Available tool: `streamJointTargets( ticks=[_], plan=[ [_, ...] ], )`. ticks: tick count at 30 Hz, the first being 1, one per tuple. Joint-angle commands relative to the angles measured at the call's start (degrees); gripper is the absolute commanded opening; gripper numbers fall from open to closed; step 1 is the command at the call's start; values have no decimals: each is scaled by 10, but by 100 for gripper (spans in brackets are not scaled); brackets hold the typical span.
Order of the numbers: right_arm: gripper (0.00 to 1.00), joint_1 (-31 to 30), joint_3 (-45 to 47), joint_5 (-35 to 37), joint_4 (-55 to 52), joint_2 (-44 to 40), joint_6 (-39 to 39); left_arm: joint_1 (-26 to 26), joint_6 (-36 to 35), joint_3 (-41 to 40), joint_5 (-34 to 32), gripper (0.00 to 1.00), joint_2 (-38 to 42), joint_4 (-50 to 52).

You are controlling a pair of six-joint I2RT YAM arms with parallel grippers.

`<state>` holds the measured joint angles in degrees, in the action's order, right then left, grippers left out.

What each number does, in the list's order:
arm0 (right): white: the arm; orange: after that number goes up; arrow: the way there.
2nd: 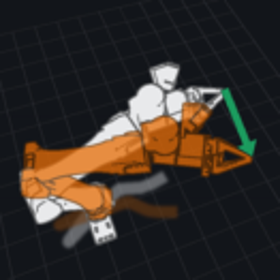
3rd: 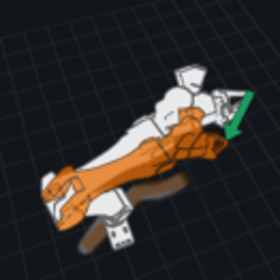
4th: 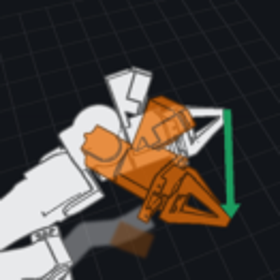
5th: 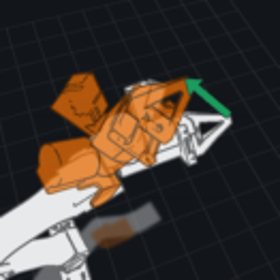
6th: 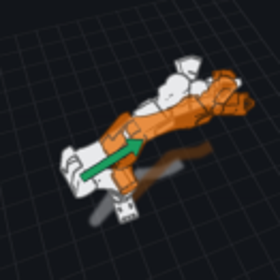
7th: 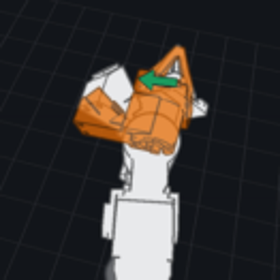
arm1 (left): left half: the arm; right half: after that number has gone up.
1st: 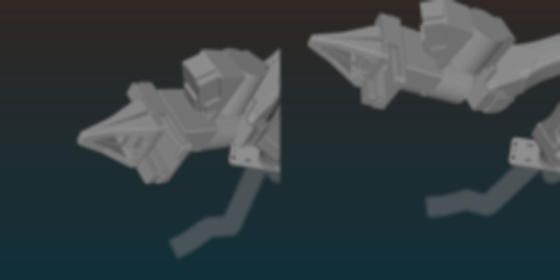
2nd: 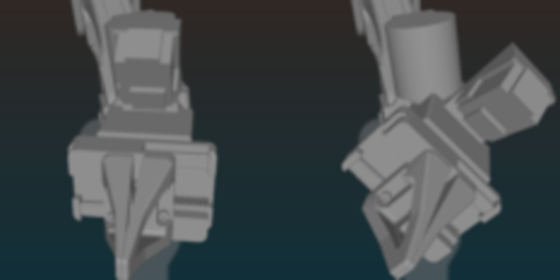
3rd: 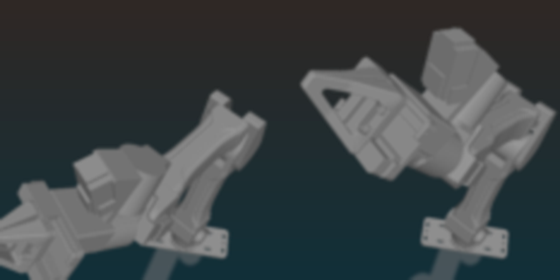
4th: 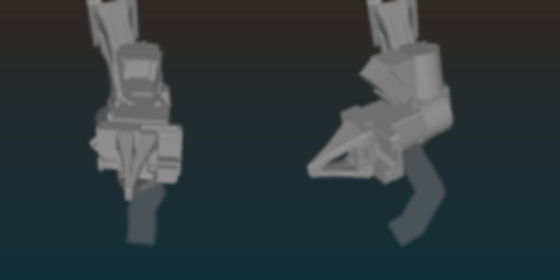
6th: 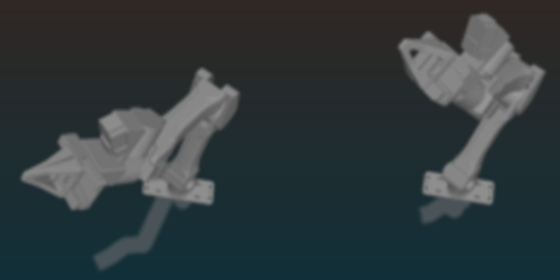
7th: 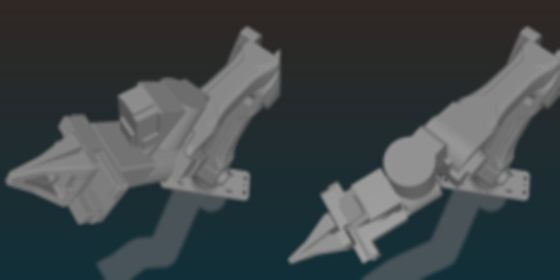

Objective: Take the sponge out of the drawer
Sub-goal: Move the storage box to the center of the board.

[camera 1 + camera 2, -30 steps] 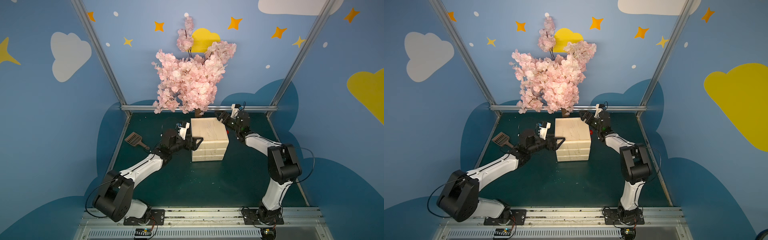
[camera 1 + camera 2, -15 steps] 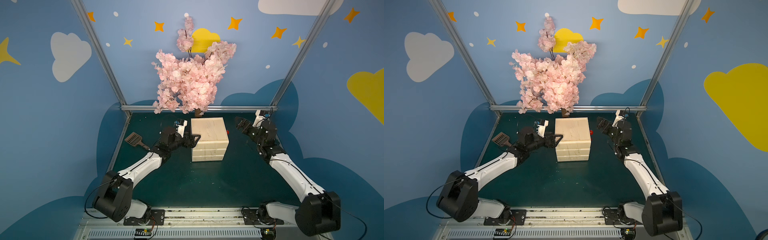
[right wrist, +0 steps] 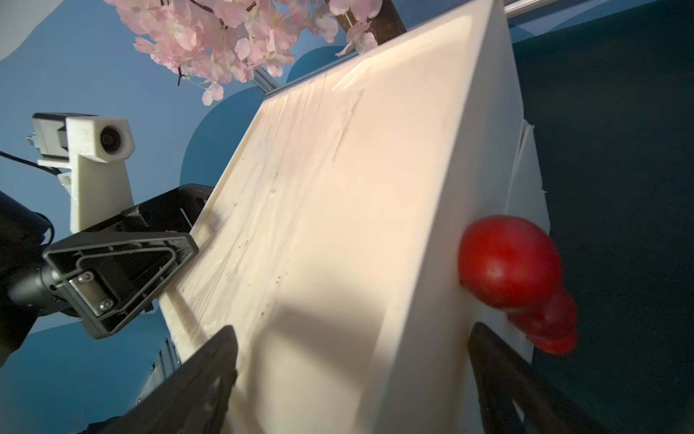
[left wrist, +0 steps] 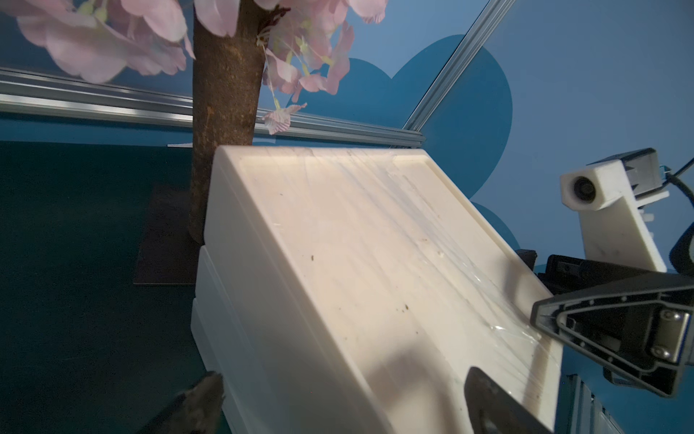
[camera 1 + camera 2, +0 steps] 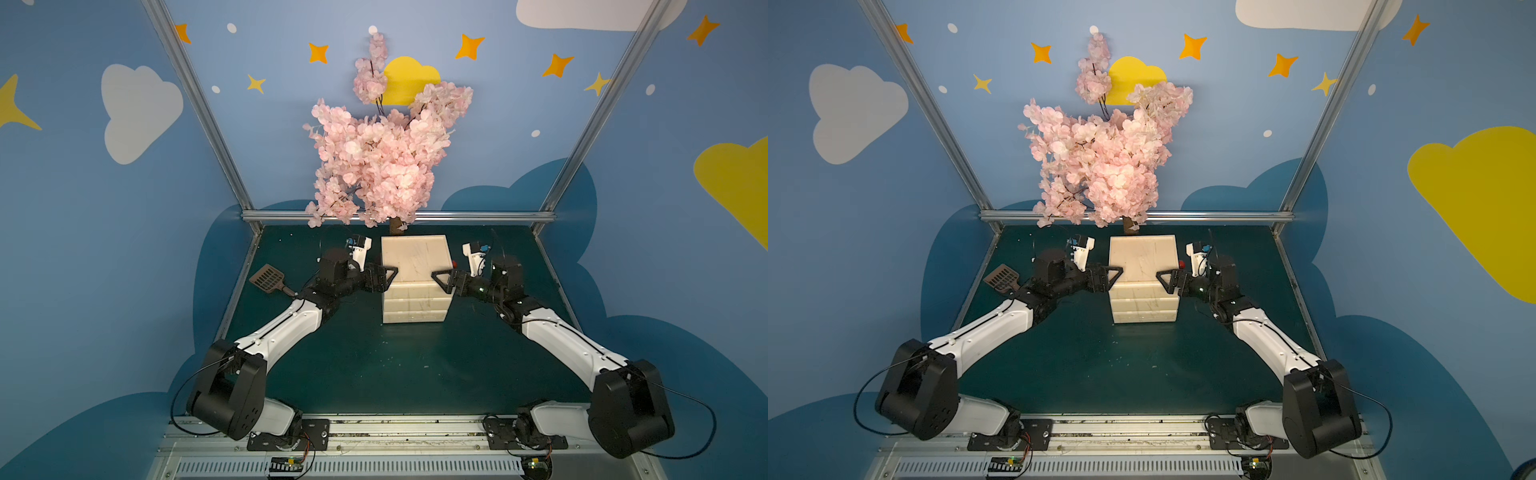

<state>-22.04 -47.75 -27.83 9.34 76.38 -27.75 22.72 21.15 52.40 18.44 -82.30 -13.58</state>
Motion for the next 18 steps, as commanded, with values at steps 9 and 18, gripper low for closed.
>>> streamJointTargets(
  ticks=[9, 18],
  plan=[
    [95, -54, -82, -60, 15, 105, 2, -27, -11, 8, -29, 100, 8, 31],
    [95, -89, -64, -39, -9, 72, -7, -64, -11, 14, -29, 100, 3, 28]
  ],
)
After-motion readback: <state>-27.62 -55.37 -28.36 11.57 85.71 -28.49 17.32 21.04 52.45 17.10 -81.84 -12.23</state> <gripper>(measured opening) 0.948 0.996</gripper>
